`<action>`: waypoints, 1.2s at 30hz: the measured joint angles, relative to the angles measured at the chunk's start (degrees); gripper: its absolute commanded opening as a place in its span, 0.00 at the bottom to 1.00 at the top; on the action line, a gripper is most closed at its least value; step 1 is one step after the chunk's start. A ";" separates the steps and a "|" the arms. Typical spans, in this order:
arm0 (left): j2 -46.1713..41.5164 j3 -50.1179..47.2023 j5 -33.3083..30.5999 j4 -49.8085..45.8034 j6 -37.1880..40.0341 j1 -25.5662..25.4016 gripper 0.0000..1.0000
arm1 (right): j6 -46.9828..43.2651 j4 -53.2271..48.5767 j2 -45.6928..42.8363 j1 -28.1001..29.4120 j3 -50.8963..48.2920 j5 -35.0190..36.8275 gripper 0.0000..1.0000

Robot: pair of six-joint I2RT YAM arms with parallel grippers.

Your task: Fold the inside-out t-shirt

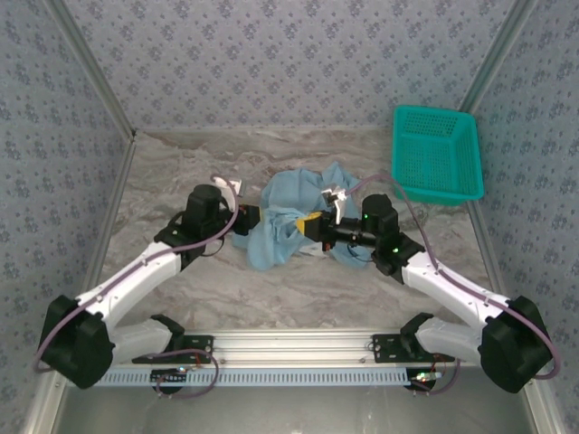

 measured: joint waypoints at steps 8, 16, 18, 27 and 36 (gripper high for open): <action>-3.08 1.53 -6.43 -3.93 -0.48 -1.01 0.58 | 12.57 4.96 1.03 -1.11 -0.15 3.26 0.00; -14.53 -2.10 -7.02 -1.20 1.99 -15.08 0.54 | 18.40 2.08 3.19 -1.11 0.59 9.60 0.00; -12.74 -2.10 -7.26 0.02 2.89 -19.65 0.54 | 18.78 0.85 3.45 -1.11 1.11 10.58 0.00; 7.58 2.86 -27.06 -1.77 2.69 -29.92 0.71 | 20.96 -0.94 3.50 -1.18 1.64 11.69 0.00; 13.07 4.90 -33.14 1.22 2.45 -26.95 0.44 | 21.53 -2.45 2.97 -3.04 1.62 11.69 0.00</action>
